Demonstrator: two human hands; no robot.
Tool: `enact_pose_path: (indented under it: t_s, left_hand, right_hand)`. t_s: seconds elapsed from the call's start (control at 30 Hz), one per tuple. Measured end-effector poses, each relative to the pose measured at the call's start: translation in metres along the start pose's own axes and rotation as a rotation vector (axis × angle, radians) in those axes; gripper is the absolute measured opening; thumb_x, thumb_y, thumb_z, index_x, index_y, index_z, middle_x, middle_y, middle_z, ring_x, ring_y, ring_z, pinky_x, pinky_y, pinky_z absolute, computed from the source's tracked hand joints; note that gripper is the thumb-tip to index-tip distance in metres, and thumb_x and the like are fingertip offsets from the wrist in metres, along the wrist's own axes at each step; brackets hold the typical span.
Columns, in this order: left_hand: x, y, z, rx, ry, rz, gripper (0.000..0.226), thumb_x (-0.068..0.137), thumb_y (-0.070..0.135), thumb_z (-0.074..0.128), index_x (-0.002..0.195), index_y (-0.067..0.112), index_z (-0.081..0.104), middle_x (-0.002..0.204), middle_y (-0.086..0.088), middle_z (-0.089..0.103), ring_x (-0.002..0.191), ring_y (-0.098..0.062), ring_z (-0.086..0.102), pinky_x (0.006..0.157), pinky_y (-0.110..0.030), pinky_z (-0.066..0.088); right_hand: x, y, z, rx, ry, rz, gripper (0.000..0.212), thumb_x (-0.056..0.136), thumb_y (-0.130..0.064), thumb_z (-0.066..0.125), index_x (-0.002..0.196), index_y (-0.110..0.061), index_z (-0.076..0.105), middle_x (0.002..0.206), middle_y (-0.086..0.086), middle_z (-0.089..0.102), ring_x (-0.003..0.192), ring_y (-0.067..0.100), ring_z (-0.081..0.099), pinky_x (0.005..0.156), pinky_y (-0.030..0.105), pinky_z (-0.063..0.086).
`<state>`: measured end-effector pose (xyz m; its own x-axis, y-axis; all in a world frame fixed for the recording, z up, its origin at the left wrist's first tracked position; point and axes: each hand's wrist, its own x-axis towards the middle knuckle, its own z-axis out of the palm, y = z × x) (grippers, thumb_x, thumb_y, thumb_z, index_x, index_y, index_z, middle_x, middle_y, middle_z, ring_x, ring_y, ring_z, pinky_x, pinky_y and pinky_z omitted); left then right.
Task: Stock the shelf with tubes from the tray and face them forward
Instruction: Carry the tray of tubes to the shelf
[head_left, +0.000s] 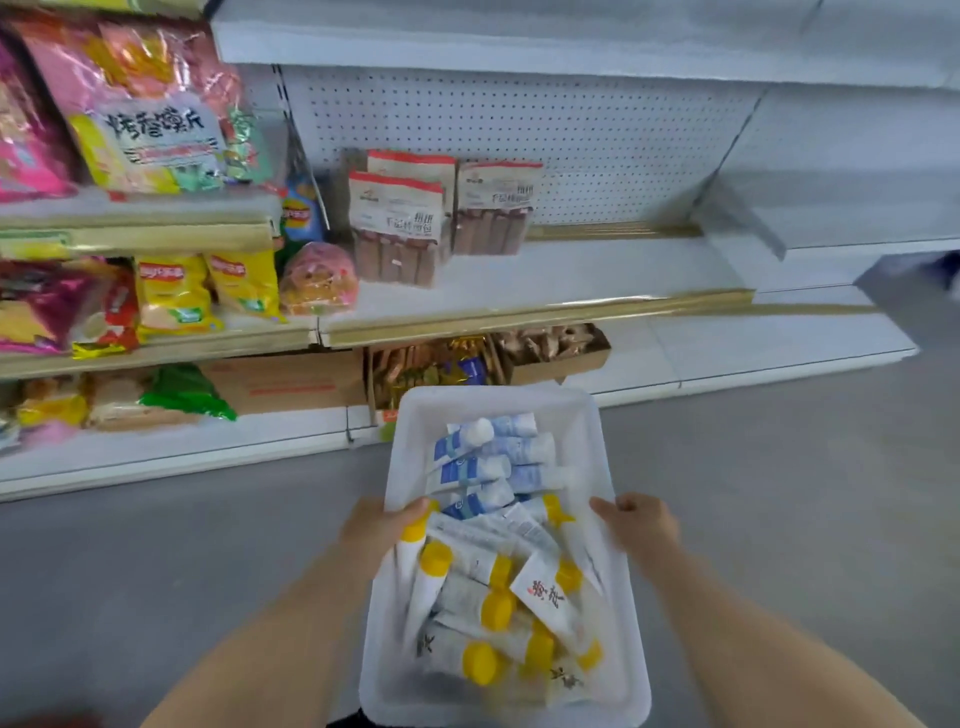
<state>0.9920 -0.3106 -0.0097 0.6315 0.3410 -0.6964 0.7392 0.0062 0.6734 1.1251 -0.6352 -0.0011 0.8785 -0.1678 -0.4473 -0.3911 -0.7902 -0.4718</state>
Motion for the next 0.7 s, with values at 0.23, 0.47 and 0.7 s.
enact_pose_path:
  t_s: [0.23,0.47,0.7]
  left_hand:
    - [0.117,0.060,0.053,0.031,-0.013,-0.063,0.112,0.034,0.085,0.075,0.121,0.016,0.063,0.113,-0.004,0.070,0.100,-0.023,0.067,0.093,-0.043,0.053]
    - [0.142,0.140,0.122,0.049,0.171,-0.136,0.062,0.075,0.055,0.074,0.114,0.009,0.061,0.104,-0.007,0.064,0.089,-0.024,0.060,0.075,-0.031,0.046]
    - [0.172,0.160,0.169,-0.049,0.366,-0.299,0.074,0.064,0.063,0.077,0.112,0.011,0.053,0.108,-0.007,0.062,0.096,-0.026,0.060,0.084,-0.039,0.051]
  right_hand:
    - [0.110,-0.016,-0.033,0.045,0.010,0.084,0.051,0.077,-0.044,0.075,0.055,-0.013,0.042,0.052,0.000,0.047,0.055,0.019,0.047,0.048,0.025,0.031]
    - [0.236,-0.038,-0.054,0.053,-0.129,0.050,0.041,0.074,-0.046,0.077,0.061,-0.014,0.056,0.056,0.003,0.055,0.063,0.026,0.060,0.057,0.027,0.041]
    - [0.337,-0.070,-0.065,-0.082,-0.283,-0.093,0.042,0.076,-0.048,0.074,0.060,-0.015,0.054,0.053,0.003,0.054,0.058,0.027,0.057,0.055,0.030,0.040]
